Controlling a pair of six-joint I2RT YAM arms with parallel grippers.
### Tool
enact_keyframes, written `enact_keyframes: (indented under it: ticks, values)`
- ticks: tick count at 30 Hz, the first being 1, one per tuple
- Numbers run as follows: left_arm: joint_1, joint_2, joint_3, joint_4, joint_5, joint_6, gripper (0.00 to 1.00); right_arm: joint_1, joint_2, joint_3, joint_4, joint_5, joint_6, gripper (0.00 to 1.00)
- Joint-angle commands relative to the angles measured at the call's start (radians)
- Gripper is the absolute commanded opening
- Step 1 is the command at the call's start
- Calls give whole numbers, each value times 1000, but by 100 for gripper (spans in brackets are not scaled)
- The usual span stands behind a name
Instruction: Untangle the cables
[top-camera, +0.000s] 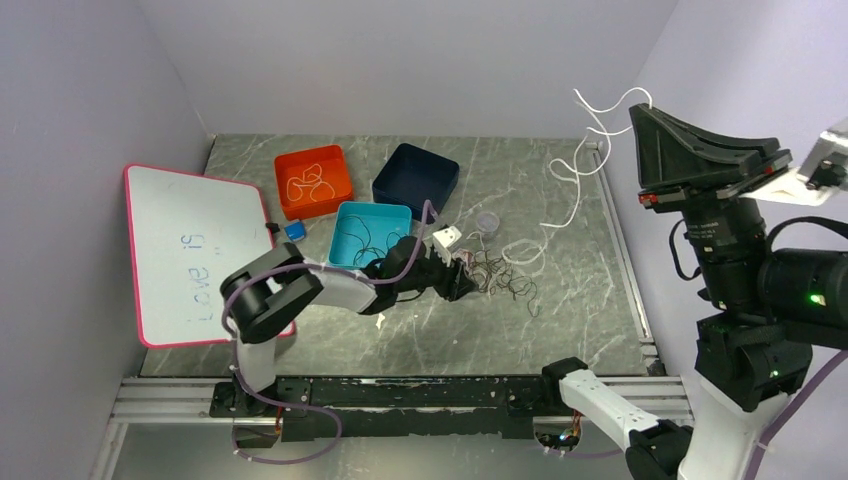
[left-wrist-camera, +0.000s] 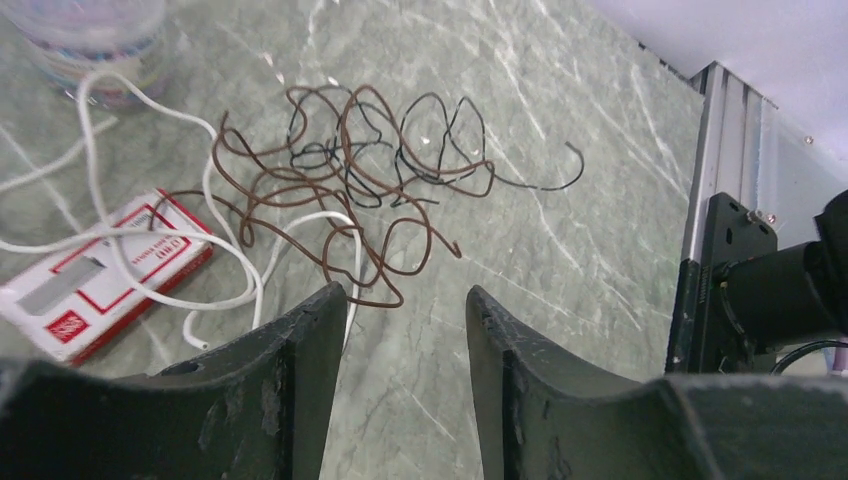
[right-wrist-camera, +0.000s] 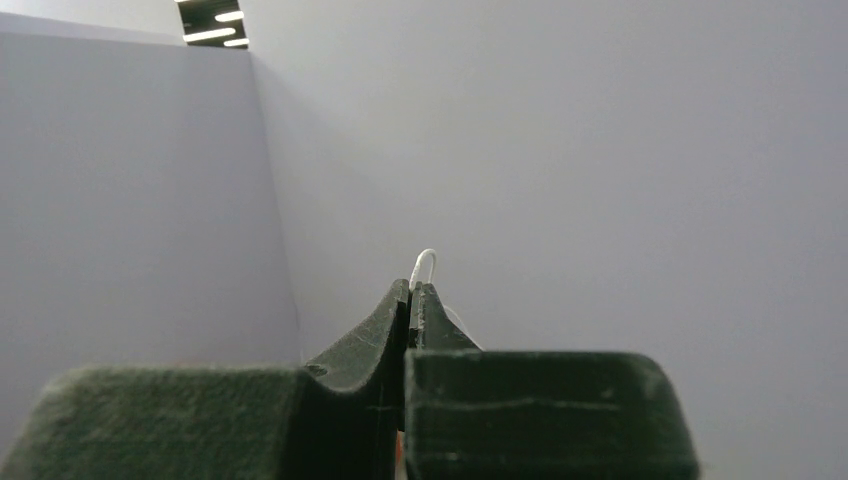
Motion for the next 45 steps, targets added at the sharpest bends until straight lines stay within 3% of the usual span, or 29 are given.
enact_keyframes:
  ticks: [1, 13, 21, 36, 45]
  values:
    - [1, -137, -31, 8, -63, 32, 53, -4, 8, -38, 0, 14, -1, 0]
    - [5, -596, -146, -214, -255, 123, 74, -5, 31, -94, -46, -15, 4, 0]
    - [7, -762, -86, -333, -266, 254, 81, -4, 43, -159, -54, -1, 39, 0]
    - [7, -625, 233, -271, -121, 449, 86, -4, 54, -285, -42, -16, 103, 0]
    - [6, -482, 398, -257, -26, 447, 86, -4, 53, -298, -41, -44, 117, 0]
